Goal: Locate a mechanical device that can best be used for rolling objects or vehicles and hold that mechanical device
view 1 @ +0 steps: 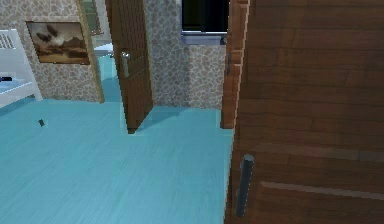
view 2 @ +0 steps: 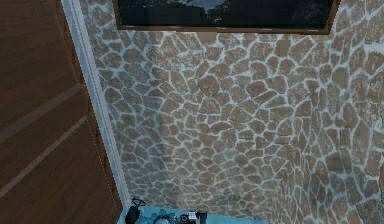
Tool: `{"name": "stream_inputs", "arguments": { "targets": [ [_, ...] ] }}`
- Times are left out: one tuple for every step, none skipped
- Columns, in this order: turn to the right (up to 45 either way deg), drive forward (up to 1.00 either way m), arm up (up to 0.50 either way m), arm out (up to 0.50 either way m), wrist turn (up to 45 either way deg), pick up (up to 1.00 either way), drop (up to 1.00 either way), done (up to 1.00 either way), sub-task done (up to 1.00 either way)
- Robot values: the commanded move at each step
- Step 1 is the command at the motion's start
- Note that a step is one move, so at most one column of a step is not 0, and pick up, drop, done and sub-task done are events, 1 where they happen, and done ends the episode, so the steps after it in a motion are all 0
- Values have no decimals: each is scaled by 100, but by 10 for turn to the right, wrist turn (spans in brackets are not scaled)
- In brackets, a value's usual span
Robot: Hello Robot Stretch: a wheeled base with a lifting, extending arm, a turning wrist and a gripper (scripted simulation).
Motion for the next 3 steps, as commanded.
{"name": "stream_inputs", "arguments": {
  "targets": [
    [0, 0, 0, 0, 450, 0, 0, 0, 0],
    [0, 0, 0, 0, 390, 0, 0, 0, 0],
    [0, 0, -30, 0, 0, 0, 0, 0, 0]
  ]
}}
